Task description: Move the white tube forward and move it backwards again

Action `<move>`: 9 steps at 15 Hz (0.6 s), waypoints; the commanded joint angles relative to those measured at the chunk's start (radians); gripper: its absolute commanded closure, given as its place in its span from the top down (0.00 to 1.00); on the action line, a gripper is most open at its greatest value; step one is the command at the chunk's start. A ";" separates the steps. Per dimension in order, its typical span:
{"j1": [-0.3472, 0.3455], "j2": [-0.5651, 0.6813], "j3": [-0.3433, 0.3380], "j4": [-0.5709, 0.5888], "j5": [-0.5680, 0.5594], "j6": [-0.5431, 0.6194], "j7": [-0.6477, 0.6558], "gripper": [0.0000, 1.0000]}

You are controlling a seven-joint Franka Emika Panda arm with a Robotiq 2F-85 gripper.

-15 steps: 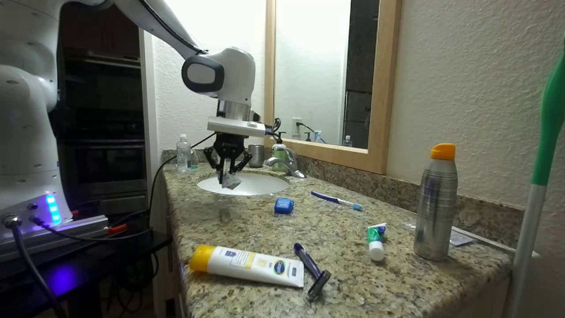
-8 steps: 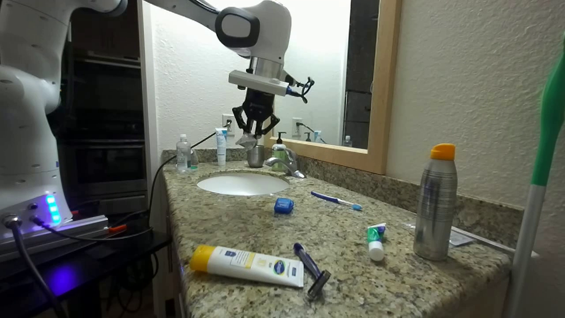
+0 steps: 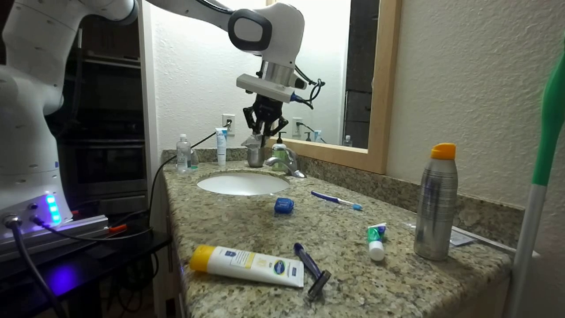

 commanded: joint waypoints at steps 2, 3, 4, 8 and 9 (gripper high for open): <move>-0.187 0.187 0.069 0.300 0.171 -0.019 0.102 0.04; -0.231 0.226 0.089 0.359 0.197 0.005 0.124 0.04; -0.269 0.253 0.109 0.402 0.213 0.040 0.137 0.04; -0.360 0.322 0.180 0.514 0.184 0.259 0.177 0.04; -0.369 0.333 0.198 0.524 0.170 0.329 0.176 0.04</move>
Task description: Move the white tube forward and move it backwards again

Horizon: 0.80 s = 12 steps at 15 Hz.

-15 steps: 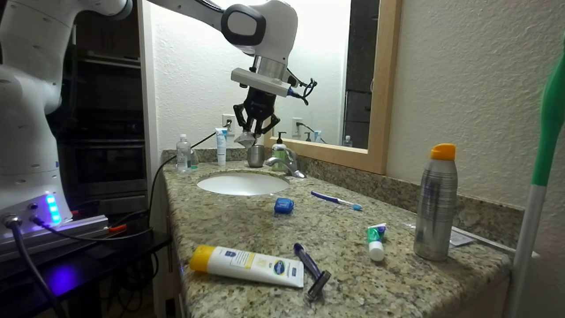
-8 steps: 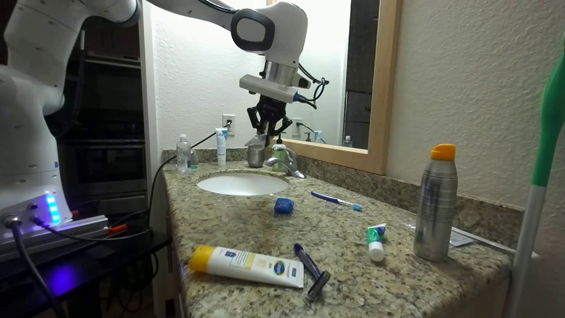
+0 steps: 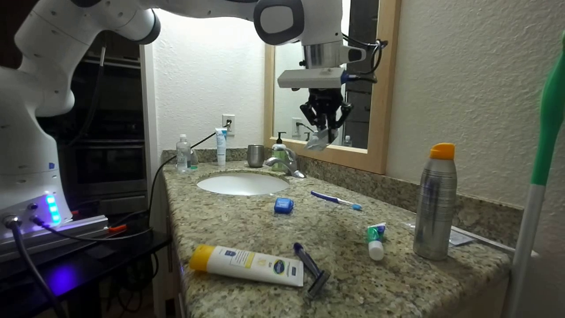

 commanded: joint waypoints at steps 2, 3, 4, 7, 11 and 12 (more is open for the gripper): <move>-0.055 0.072 0.086 0.095 -0.059 0.273 0.042 0.04; -0.058 0.077 0.097 0.092 -0.085 0.333 0.039 0.04; -0.053 0.089 0.100 0.099 -0.143 0.355 0.049 0.04; -0.046 0.100 0.090 0.100 -0.341 0.258 0.068 0.04; -0.117 0.070 0.077 0.057 -0.479 0.082 -0.047 0.04; -0.136 0.083 0.081 0.072 -0.506 0.038 -0.070 0.04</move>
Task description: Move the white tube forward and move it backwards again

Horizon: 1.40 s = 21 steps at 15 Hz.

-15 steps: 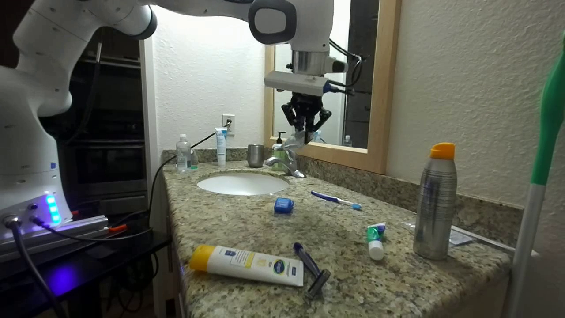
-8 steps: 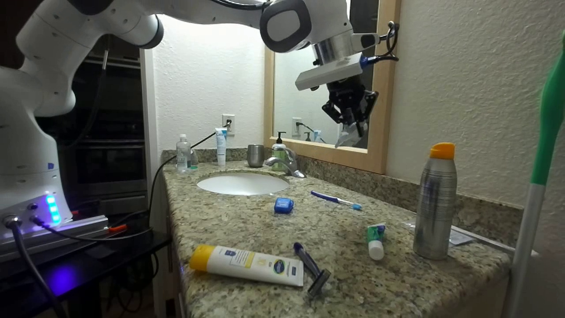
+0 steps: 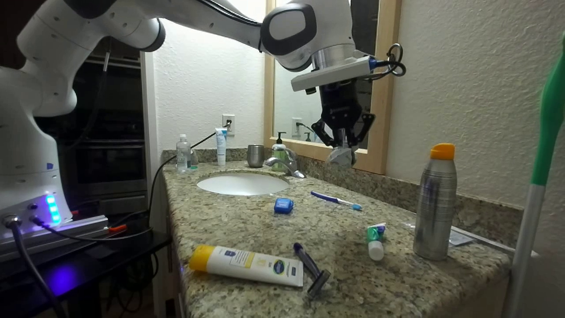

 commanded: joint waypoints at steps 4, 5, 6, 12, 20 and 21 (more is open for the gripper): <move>-0.088 0.000 0.040 0.005 -0.078 -0.140 -0.074 0.17; -0.094 0.001 0.044 0.005 -0.077 -0.147 -0.080 0.17; -0.095 0.001 0.046 0.005 -0.077 -0.149 -0.081 0.04; -0.097 0.135 0.124 0.075 0.014 -0.118 0.015 0.04; -0.122 0.413 0.135 0.436 -0.034 -0.188 0.075 0.42; -0.119 0.444 0.138 0.482 -0.053 -0.232 0.066 0.43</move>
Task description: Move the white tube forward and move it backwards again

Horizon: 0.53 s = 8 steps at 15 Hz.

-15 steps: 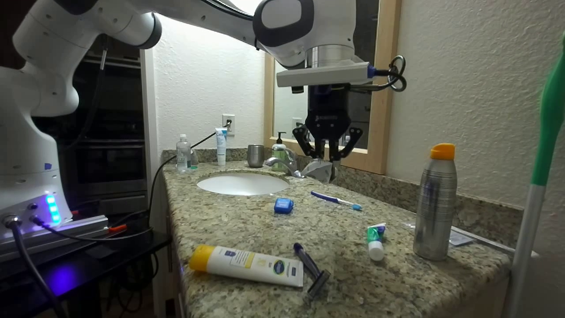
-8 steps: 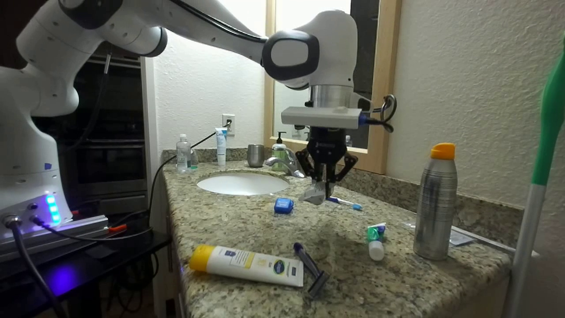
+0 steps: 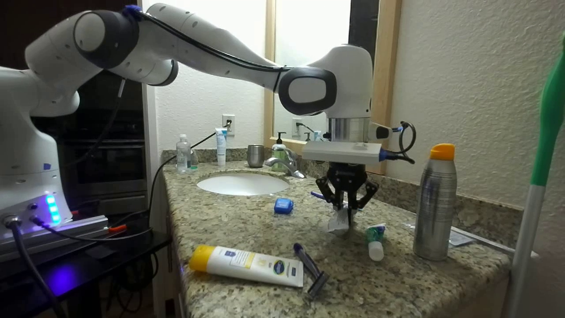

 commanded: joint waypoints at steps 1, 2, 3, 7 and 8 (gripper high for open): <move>0.000 0.151 0.010 0.234 -0.080 -0.203 0.002 0.49; 0.009 0.183 -0.006 0.291 -0.077 -0.263 -0.020 0.55; 0.013 0.201 0.001 0.328 -0.085 -0.306 -0.031 0.64; -0.038 0.170 0.038 0.365 -0.044 -0.281 -0.071 0.91; -0.041 0.130 0.045 0.348 -0.029 -0.273 -0.072 0.97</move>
